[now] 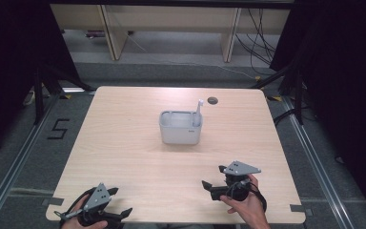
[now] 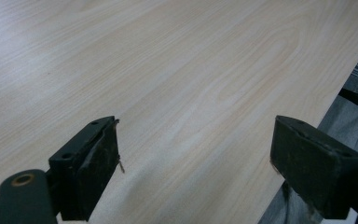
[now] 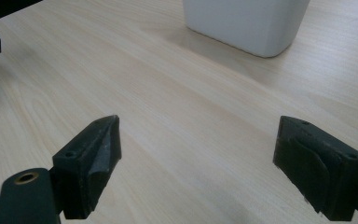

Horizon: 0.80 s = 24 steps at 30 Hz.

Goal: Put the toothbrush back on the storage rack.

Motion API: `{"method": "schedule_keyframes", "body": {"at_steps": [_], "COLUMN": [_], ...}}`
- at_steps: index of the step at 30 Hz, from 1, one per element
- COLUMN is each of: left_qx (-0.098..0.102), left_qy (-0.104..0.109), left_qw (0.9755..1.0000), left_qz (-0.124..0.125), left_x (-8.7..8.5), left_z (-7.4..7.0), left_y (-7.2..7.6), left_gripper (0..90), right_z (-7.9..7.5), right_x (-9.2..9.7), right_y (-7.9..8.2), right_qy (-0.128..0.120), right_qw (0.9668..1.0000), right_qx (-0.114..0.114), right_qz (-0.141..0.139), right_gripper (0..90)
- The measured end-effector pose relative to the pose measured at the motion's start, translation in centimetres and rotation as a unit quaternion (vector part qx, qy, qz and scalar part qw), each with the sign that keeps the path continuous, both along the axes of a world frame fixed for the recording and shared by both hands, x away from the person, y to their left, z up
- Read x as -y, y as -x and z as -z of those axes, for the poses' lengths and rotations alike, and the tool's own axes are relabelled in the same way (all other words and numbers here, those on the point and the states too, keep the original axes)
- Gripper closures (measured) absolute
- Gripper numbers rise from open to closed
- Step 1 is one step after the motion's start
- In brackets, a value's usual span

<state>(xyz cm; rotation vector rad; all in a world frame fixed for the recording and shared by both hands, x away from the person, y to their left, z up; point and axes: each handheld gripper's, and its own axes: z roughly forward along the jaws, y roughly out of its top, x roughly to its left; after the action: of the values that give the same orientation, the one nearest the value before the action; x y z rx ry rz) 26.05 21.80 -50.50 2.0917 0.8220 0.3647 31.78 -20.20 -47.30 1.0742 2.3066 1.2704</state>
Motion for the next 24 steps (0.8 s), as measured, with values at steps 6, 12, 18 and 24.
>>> {"method": "schedule_keyframes", "body": {"at_steps": [6, 12, 18, 24], "left_qx": [0.000, 0.000, 0.004, 0.001], "left_qy": [0.000, 0.000, 0.004, -0.006], "left_qw": [1.0000, 1.0000, 1.0000, 1.0000], "left_qz": [0.000, 0.000, -0.001, 0.003], "left_x": [0.0, 0.0, 0.0, -0.1], "left_z": [0.0, 0.0, 0.1, 0.0], "left_y": [0.0, 0.0, 0.0, 0.0], "left_gripper": [14.7, 14.7, 14.7, 14.7], "right_z": [0.0, 0.1, 0.3, 0.5], "right_x": [0.3, 0.6, 0.7, 0.8], "right_y": [0.5, 0.8, 1.3, 1.6], "right_qy": [-0.004, 0.006, 0.008, 0.018], "right_qw": [0.9998, 0.9999, 0.9997, 0.9997], "right_qx": [-0.017, -0.008, -0.023, -0.016], "right_qz": [0.008, 0.006, 0.006, 0.007], "right_gripper": [15.6, 15.6, 15.6, 15.6]}}
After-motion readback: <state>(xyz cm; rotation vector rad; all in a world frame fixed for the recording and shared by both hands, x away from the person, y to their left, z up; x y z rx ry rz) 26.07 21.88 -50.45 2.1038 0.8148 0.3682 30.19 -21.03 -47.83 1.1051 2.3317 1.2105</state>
